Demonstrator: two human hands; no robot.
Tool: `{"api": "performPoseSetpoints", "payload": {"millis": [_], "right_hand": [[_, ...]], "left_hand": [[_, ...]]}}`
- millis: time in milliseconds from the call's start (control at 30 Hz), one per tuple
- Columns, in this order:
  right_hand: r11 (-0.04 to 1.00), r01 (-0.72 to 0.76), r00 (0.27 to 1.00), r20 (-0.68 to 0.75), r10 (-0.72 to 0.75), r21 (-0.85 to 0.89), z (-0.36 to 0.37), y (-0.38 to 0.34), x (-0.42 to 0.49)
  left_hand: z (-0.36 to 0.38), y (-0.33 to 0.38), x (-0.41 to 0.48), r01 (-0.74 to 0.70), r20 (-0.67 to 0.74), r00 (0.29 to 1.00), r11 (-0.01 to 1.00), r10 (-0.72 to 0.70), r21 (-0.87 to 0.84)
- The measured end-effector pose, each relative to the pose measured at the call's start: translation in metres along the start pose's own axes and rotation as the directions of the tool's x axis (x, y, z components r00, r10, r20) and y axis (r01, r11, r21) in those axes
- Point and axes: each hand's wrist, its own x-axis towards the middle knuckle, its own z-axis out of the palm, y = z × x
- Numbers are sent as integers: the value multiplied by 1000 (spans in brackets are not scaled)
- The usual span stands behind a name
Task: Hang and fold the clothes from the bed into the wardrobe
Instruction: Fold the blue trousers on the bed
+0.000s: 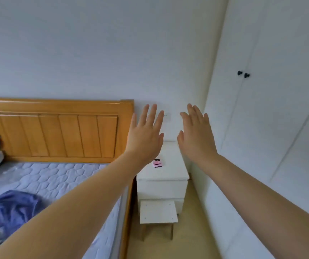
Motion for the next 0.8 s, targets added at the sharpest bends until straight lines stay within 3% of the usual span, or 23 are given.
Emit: {"api": "performPoseSetpoints", "payload": {"millis": [233,433,567,667,800], "right_hand": [[946,200,958,150,-243,255,138,-178,9],[899,228,852,370,-370,374,269,-298,-41],[886,232,788,456,-414,402,355,-352,-91],[884,205,744,520,-420,421,420,-383,-141],[894,175,704,582,-406,412,503,-411,-208]], "left_hand": [[89,-161,-116,299,215,927,951,-308,74],[181,-247,-246,516,424,731,840,-534,169],[250,-273,-330,620,481,614,760,-626,197],[309,-280,-396,649,523,545,725,-655,230],[387,-291,-476,570,584,520,762,-623,306]]}}
